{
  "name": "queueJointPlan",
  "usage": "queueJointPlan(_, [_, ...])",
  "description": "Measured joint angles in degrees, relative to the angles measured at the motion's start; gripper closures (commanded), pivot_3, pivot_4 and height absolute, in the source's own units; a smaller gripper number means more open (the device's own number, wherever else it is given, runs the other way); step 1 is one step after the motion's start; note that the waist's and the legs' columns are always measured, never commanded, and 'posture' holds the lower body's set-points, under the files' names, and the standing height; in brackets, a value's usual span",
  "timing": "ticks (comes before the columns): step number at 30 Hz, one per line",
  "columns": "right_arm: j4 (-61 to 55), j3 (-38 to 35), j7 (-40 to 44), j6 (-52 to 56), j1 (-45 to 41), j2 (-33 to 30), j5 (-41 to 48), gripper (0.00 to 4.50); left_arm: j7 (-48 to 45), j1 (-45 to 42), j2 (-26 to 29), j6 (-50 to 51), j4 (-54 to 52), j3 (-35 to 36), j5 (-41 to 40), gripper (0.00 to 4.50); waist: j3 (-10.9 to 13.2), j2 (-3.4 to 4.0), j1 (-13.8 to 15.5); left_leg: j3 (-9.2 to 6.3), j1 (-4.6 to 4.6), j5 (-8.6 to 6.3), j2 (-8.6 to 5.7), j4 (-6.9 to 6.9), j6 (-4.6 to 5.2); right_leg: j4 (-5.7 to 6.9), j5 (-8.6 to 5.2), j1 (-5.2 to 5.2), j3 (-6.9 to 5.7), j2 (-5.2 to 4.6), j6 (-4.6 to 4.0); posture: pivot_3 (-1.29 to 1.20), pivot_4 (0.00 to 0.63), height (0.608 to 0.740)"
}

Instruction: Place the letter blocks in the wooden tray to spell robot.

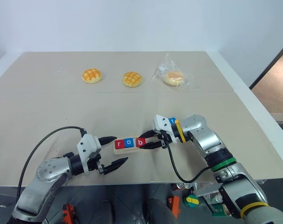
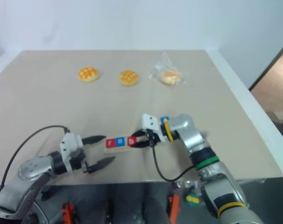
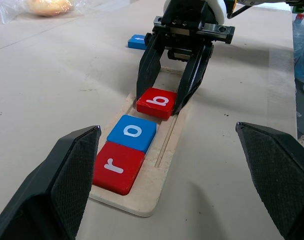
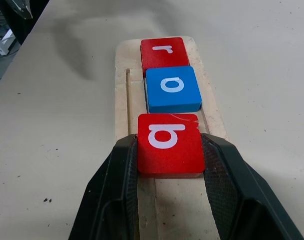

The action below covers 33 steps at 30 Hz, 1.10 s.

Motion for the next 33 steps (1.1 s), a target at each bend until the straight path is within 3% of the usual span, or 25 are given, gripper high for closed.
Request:
queueJointPlan(30, [-3.2, 0.0, -3.8, 5.1, 0.2, -0.5, 0.9, 2.21, -0.1, -1.1, 0.1, 0.5, 0.0, -0.6, 0.0, 0.0, 0.0, 0.0, 0.0, -0.01, 0.0, 0.0, 0.0, 0.0, 0.0, 0.0, 0.0, 0.0, -0.01, 0.0, 0.0, 0.0, 0.15, 0.74])
queueJointPlan(31, [-3.3, 0.0, -3.8, 5.3, 0.2, -0.5, 0.9, 1.89, -0.1, -1.1, 0.1, 0.5, 0.0, -0.6, 0.0, 0.0, 0.0, 0.0, 0.0, -0.01, 0.0, 0.0, 0.0, 0.0, 0.0, 0.0, 0.0, 0.0, 0.0, 0.0, 0.0, 0.0, 0.15, 0.74])
queueJointPlan(32, [-3.3, 0.0, -3.8, 5.3, 0.2, -0.6, 0.9, 1.89, -0.1, -1.2, 0.1, 0.5, 0.0, -0.6, 0.0, 0.0, 0.0, 0.0, 0.0, -0.01, 0.0, 0.0, 0.0, 0.0, 0.0, 0.0, 0.0, 0.0, 0.0, 0.0, 0.0, 0.0, 0.15, 0.74])
queueJointPlan(33, [-3.9, 0.0, -3.8, 5.5, 0.4, -0.7, 1.0, 1.42, -0.1, -1.2, 0.1, 0.5, 0.0, -0.6, 0.0, 0.0, 0.0, 0.0, 0.0, -0.01, -0.01, 0.0, 0.0, 0.0, 0.0, 0.0, -0.01, 0.0, 0.0, 0.0, 0.01, 0.0, 0.15, 0.74])
